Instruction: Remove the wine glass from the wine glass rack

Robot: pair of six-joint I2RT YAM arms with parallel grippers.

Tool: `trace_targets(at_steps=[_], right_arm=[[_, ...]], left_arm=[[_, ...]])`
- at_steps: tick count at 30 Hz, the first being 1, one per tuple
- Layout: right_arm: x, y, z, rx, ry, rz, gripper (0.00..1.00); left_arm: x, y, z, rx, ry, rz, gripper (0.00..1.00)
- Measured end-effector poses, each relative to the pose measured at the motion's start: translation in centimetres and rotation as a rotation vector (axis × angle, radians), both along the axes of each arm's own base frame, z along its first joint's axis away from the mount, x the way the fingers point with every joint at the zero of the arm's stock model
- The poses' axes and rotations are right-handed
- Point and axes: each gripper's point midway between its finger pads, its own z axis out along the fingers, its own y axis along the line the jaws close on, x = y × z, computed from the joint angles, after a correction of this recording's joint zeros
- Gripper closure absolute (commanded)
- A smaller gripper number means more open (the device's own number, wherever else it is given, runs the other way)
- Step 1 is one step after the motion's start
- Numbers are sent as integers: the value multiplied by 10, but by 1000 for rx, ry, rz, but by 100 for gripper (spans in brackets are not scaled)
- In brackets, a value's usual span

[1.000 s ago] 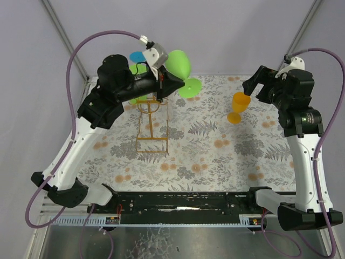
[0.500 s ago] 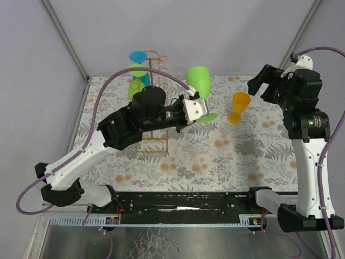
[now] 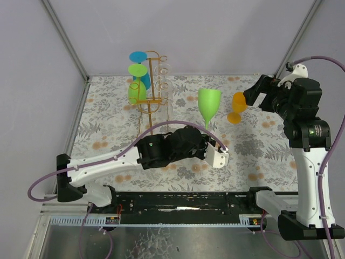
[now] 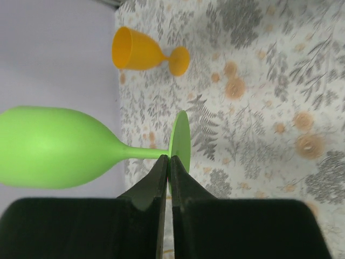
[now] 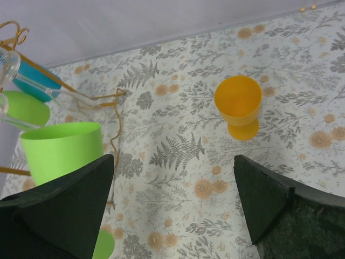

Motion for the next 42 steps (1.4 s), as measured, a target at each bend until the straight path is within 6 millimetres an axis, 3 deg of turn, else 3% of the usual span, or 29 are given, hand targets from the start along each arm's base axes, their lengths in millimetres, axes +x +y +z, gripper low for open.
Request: trace_targets(at_steps=[3,13,27,33,42], right_arm=[[-6,9,-5,17,8,50,1],[-22,53,-41,120,110,302,1],[-36,75,-19,198,35,431,1],[-38,87,-24,240,54,507,1],[-21,100,-33,279,101,597,1]], left_arm=[[8,-1,-15,56,-85,10,100],[17,-14,-31,137,-318,-7,100],[21,-21,-30,157,-408,-7,100],[19,-23,-33,174,-431,-16,100],[14,-29,-44,203,-443,-41,100]])
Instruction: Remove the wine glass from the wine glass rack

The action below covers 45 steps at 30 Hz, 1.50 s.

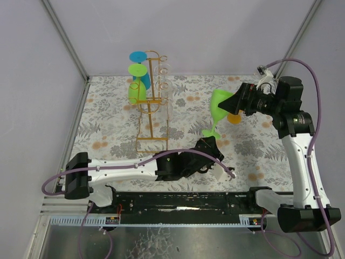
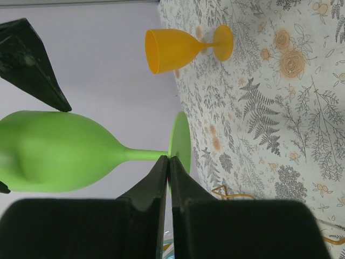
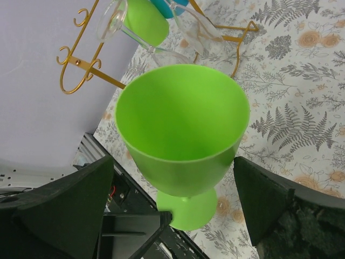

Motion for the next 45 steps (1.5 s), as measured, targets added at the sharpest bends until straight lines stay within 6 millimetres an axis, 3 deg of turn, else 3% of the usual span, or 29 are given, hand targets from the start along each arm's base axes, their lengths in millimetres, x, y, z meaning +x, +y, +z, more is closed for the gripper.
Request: trace_targets(at_steps=[8,17,28,30,35,36,45], right_arm=[[12,6,-8,5,14,46,1],[9,15,-9,-8,-8,101,2],[14,16,-21,-47,5,99,22],[15,14,-23,-53,8,89,23],[20,9,-28,-85,16,37,24],[22,7,-29,-93,16,22,24],[39,-21,-33,-195,-12,-170,23]], left_arm=[[-3,-2,-4,9,-2,0,100],[-3,-4,-6,16,-4,1,100],[-3,-6,-9,23,-2,1,99],[-3,-6,-10,26,-2,1,88],[-3,-8,-5,16,-10,0,41],[-3,-9,-2,5,-11,1,37],[-2,-15,16,-57,-15,8,34]])
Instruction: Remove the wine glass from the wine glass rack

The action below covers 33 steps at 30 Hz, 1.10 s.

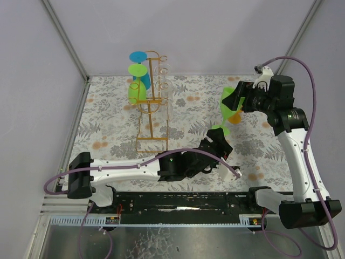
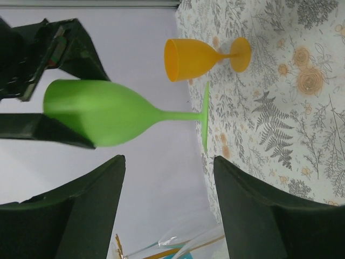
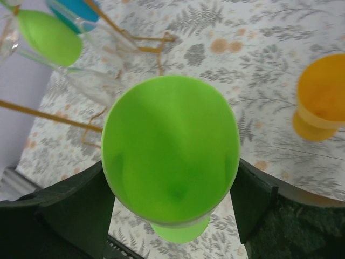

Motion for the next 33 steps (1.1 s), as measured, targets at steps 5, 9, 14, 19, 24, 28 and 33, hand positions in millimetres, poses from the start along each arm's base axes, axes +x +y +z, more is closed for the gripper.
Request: trace_targets(at_steps=[5,9,14,19,24,28,33], right_arm=[[15,-26,-6,-99,-25,-138,22],[30,-49,-1,-177,-83,-245,21],[53,-80,8,-246,-160,-377,22],[73,-113,4,-294,-185,-497,22],[82,-139,2,-343,-208,-585,21],[87,-156,2,-367,-228,-645,21],[90,-177,-16,-402,-220,-708,21]], left_arm=[[0,-3,19,-56,11,8,34],[1,-5,34,-107,24,16,34],[2,-2,50,-159,47,32,27],[3,5,84,-251,78,45,17],[3,14,136,-399,110,49,0],[9,27,189,-548,139,58,0],[33,62,253,-740,152,109,0]])
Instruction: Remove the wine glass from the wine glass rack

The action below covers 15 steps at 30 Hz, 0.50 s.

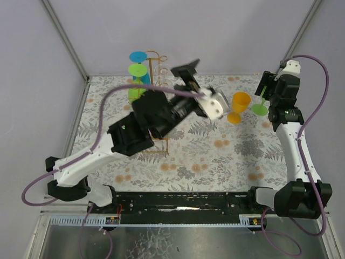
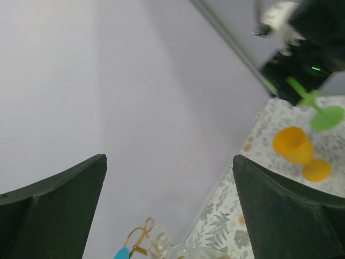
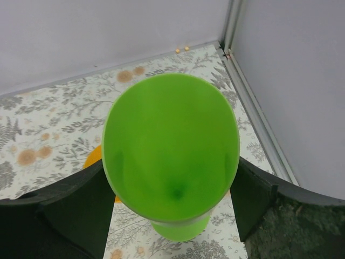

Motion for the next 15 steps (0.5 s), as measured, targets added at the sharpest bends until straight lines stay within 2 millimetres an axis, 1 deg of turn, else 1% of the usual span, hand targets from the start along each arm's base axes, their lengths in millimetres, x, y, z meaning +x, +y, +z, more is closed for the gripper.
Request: trace_targets(at_steps=[4,5,7,11,15], right_arm=[[3,-15,-21,-12,24,-49,21],[4,-19,-28,-13,29,-60,21],[4,-28,-34,-14,32,-84,21],[4,-39,-39,-20,13,-119,21],[9,-43,-44,-24,-23,-129,21]], left_arm=[[24,46,46,-157,8,71,0],[28,59,55,-191,9,88,0],[32,80,69,-245,10,113,0],[36,116,86,-325,18,142,0],[43,141,90,-382,45,173,0]])
